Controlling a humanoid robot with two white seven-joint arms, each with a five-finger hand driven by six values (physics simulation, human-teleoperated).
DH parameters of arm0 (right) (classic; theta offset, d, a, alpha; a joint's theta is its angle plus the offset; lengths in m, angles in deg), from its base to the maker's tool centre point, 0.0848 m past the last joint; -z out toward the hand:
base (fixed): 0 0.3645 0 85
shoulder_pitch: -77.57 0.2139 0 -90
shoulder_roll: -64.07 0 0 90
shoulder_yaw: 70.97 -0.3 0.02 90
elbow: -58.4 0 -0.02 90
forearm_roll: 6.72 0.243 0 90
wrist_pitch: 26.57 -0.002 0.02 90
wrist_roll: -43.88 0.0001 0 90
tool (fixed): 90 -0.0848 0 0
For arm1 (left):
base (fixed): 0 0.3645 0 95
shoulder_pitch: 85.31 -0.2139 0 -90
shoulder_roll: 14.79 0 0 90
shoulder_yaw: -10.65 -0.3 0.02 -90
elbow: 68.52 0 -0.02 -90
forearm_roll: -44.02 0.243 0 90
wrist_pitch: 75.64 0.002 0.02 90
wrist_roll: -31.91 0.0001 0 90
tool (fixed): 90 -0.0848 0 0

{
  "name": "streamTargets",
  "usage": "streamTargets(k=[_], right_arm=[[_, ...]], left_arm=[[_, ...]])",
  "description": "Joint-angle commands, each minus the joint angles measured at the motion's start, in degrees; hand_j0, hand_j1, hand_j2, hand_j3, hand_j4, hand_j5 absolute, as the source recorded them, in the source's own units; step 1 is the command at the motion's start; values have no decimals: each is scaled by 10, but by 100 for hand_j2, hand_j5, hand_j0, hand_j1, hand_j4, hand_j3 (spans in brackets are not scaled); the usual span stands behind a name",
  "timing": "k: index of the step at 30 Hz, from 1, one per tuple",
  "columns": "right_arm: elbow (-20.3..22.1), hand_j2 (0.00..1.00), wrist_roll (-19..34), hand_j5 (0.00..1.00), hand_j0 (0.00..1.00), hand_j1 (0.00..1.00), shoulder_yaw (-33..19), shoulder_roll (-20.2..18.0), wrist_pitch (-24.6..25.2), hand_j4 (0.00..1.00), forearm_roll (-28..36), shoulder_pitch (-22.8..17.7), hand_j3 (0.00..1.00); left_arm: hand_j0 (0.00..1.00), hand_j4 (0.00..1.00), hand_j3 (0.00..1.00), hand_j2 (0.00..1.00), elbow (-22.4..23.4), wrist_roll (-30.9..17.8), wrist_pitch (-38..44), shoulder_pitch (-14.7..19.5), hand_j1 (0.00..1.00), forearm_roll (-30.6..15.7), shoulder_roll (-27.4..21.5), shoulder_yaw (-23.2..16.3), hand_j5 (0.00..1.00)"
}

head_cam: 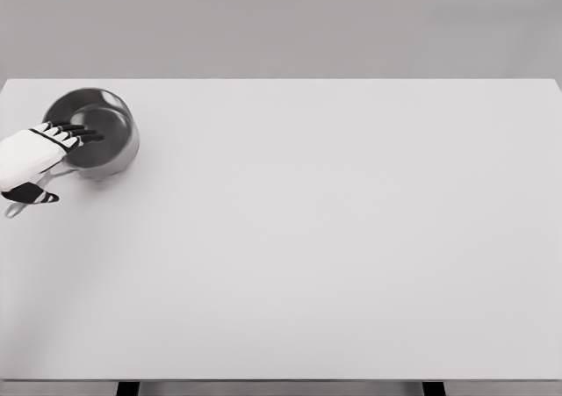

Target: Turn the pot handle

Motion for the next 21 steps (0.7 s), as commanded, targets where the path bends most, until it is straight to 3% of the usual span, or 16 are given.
streamTargets(k=[1, 21], right_arm=[[0, 100, 0, 100, 100, 100, 0, 0, 0, 100, 0, 0, 100], [0, 100, 0, 100, 100, 100, 0, 0, 0, 100, 0, 0, 100]], left_arm=[[100, 100, 100, 100, 2, 0, 1, 0, 100, -4, -1, 1, 100], [100, 100, 100, 100, 24, 0, 1, 6, 100, -4, -2, 22, 100]])
